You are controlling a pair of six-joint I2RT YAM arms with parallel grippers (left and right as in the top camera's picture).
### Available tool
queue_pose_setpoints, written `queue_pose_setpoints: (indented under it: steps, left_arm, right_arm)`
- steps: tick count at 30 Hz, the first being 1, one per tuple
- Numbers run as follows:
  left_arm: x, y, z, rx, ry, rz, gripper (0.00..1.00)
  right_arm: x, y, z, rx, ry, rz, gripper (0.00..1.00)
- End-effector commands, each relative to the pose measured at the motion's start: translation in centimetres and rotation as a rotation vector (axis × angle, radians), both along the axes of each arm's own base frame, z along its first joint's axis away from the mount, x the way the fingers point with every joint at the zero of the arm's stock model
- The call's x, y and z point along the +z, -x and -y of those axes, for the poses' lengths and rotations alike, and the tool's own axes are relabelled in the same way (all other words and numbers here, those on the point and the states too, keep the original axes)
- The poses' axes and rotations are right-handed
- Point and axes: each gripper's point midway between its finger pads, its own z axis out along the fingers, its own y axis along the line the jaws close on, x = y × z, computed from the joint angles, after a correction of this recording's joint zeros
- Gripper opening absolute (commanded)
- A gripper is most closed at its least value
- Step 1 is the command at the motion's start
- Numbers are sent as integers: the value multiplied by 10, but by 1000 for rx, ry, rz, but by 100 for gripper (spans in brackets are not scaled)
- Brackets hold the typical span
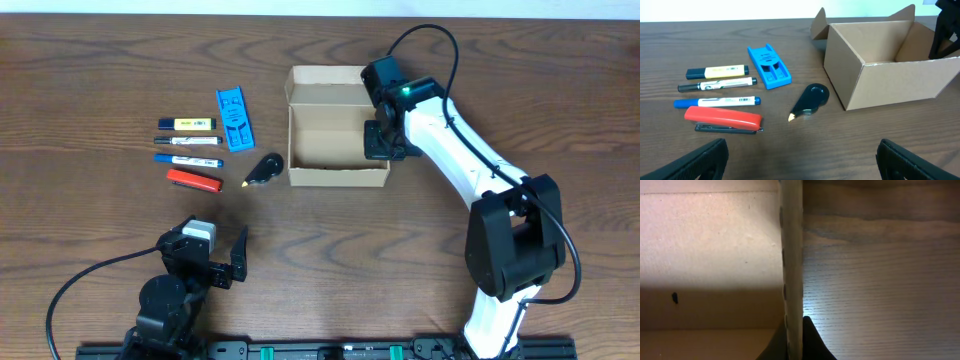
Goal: Pack container
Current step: 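Release the box and retract the right arm to rest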
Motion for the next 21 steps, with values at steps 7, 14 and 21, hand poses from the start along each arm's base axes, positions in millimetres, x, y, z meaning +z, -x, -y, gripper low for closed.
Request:
queue_pose_setpoints:
  steps: [7,14,21]
  left_arm:
    - [-10,-1,-3,13,-19,-13,95]
    - [-10,-1,-3,13,-19,-13,96]
    - [-10,-1,-3,13,-19,-13,95]
  right_arm:
    - [14,-5,-4,5,-30,12,99]
    - [84,-4,3,28,-15,35,99]
    - [162,16,16,60,-41,149,99]
